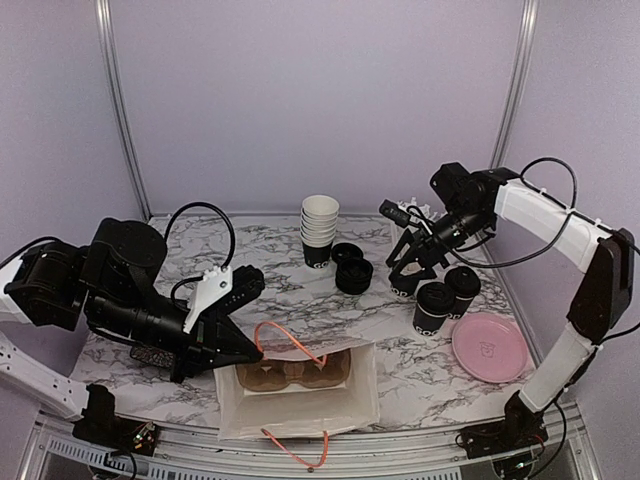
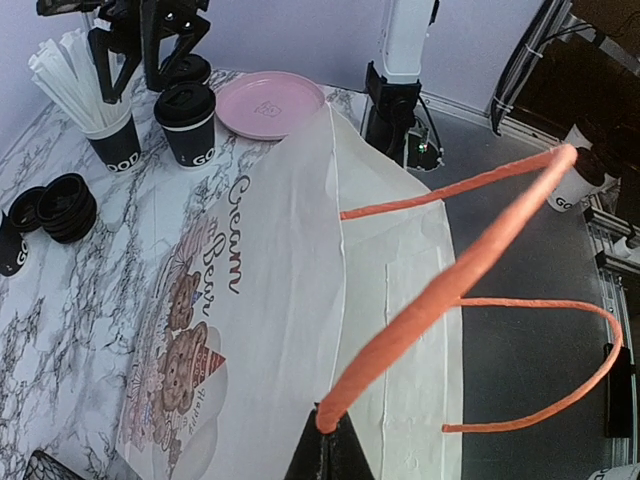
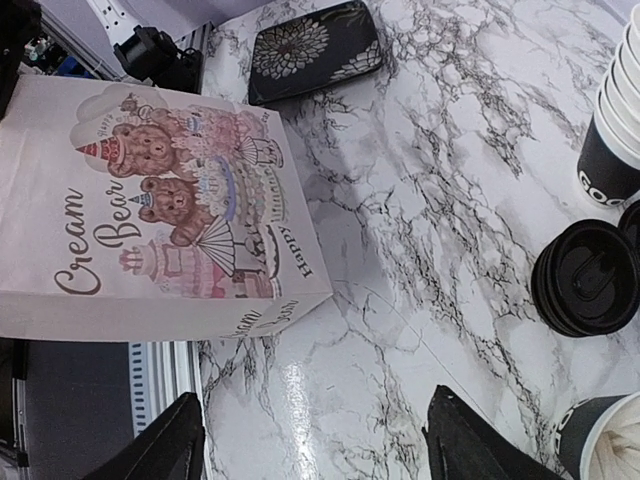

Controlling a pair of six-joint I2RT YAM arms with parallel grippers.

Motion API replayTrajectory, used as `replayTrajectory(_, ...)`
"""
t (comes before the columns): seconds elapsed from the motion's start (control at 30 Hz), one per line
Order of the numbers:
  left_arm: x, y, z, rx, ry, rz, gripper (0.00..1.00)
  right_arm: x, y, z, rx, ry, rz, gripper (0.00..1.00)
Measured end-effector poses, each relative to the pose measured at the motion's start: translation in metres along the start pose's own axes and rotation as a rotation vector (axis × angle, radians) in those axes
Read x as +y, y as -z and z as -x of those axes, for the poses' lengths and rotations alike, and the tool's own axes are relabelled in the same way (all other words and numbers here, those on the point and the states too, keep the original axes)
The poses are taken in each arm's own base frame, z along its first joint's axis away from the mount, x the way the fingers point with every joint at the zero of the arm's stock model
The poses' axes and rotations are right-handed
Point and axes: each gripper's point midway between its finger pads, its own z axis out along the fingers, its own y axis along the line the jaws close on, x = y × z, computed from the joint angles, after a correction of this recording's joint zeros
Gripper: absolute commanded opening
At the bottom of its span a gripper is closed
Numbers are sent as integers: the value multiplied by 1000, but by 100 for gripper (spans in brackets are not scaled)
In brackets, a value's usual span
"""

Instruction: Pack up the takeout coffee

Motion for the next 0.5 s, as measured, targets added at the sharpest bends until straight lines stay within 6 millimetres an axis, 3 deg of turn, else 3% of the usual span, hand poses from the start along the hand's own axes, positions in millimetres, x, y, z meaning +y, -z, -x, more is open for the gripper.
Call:
replayTrajectory(0.3, -44, -2, -7, 1, -7, -80, 0, -7, -4, -11, 37, -17, -24, 74)
replayTrajectory(0.5, -36, -4, -6, -10, -16, -22, 0, -12, -8, -16, 55, -29, -28, 76)
